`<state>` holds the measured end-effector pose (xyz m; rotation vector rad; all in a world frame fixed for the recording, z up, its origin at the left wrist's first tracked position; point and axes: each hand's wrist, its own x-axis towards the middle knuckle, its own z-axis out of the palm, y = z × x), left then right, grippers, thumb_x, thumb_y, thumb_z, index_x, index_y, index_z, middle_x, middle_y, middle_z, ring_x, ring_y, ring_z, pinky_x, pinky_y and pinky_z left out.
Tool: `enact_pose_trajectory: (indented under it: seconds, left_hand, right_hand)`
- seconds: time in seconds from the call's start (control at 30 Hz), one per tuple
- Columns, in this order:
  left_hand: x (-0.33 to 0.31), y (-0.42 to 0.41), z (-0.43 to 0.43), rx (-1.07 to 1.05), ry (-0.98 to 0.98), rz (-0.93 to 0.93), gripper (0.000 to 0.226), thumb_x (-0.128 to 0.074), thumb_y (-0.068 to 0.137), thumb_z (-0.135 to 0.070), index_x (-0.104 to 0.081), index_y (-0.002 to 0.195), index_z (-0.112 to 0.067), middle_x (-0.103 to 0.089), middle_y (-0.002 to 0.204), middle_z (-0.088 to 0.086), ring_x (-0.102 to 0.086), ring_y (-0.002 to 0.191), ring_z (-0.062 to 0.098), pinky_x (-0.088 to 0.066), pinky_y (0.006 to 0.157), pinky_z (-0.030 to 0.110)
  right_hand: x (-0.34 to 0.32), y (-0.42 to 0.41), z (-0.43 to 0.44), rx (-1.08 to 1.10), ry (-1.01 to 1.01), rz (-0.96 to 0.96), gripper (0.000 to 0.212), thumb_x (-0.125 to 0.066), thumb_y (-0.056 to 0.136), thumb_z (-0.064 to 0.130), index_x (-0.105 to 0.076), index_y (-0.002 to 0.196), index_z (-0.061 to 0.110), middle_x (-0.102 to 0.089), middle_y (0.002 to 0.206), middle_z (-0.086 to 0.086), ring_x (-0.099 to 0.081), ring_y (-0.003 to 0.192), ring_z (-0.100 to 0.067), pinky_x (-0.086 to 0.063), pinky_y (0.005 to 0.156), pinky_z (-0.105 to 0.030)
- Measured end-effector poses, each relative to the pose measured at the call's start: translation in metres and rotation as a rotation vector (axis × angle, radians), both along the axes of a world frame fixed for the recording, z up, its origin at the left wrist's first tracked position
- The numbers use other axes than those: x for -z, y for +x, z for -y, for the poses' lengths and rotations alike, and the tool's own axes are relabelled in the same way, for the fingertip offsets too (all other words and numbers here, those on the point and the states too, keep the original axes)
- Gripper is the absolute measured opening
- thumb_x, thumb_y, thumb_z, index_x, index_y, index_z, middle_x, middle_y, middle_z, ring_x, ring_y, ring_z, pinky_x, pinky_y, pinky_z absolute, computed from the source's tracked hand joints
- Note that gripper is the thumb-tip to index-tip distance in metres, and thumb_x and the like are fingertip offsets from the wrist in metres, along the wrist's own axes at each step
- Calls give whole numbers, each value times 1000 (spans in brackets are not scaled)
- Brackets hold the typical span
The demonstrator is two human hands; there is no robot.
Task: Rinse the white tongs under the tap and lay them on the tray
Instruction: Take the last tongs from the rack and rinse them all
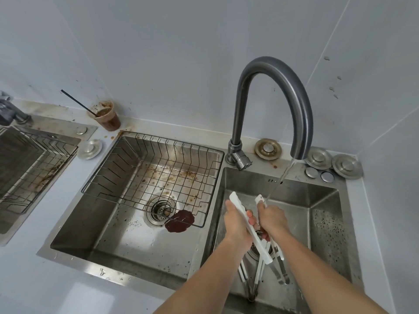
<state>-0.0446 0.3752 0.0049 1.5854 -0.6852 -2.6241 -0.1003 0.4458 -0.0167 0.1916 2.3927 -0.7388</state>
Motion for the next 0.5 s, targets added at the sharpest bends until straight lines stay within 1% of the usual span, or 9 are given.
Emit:
enact_pose_trajectory:
  seconds: [0.07,0.13,0.2,0.23,0.3,0.37,0.43,0.5]
  left_hand:
    - [-2,0,-3,15,-12,-6,46,-29,98,-52,-49,91,-11,-41,48,0,-33,35,11,-32,39,18]
    - [-3,0,-8,55,-24,-15,52,-27,96,-56,-50,80,-12,-41,46,0,-33,34,14,-33,41,17]
    - [-3,0,-13,102,-65,-15,60,-24,93,-61,-46,65,-12,-40,46,2,-33,36,17,-33,45,21]
    - [-2,0,-14,111,-85,-15,61,-24,92,-62,-44,63,-12,-40,47,3,-33,38,17,-32,47,23]
    - [0,-1,-11,89,-106,-15,58,-26,94,-59,-45,68,-11,-42,47,2,-35,38,16,-33,45,21]
    - [3,-1,-4,34,-120,-5,51,-29,97,-52,-50,82,-8,-45,51,2,-38,38,13,-33,40,19]
    - [7,0,1,-6,-107,-3,44,-32,99,-48,-49,97,-7,-43,59,3,-37,41,11,-31,39,21]
    - [9,1,-1,8,-94,-1,45,-32,98,-48,-48,102,-7,-40,59,3,-35,40,10,-30,40,21]
  right_hand:
    - [0,-1,0,20,41,14,68,-24,95,56,-64,81,3,-70,75,-16,-69,64,-30,-60,65,-43]
    - [3,-3,-1,70,38,59,73,-24,95,58,-68,78,3,-71,68,-13,-67,55,-26,-60,58,-37]
    - [5,-3,-2,104,8,96,74,-26,94,60,-70,71,5,-69,61,-9,-62,47,-23,-55,50,-30]
    - [7,-3,-2,109,-10,100,73,-27,95,59,-70,69,6,-68,59,-8,-60,46,-22,-52,49,-29]
    - [9,-2,-1,102,-44,87,70,-29,96,56,-69,74,3,-69,62,-11,-58,45,-23,-53,50,-30]
    - [9,-1,0,66,-48,36,62,-30,99,48,-64,75,2,-68,67,-14,-57,44,-23,-54,51,-32]
    - [8,1,0,29,-15,-19,56,-29,100,43,-57,70,6,-66,69,-14,-59,49,-23,-55,56,-35]
    - [8,2,-3,42,33,-29,56,-28,100,45,-57,72,6,-66,73,-14,-64,57,-26,-57,58,-36]
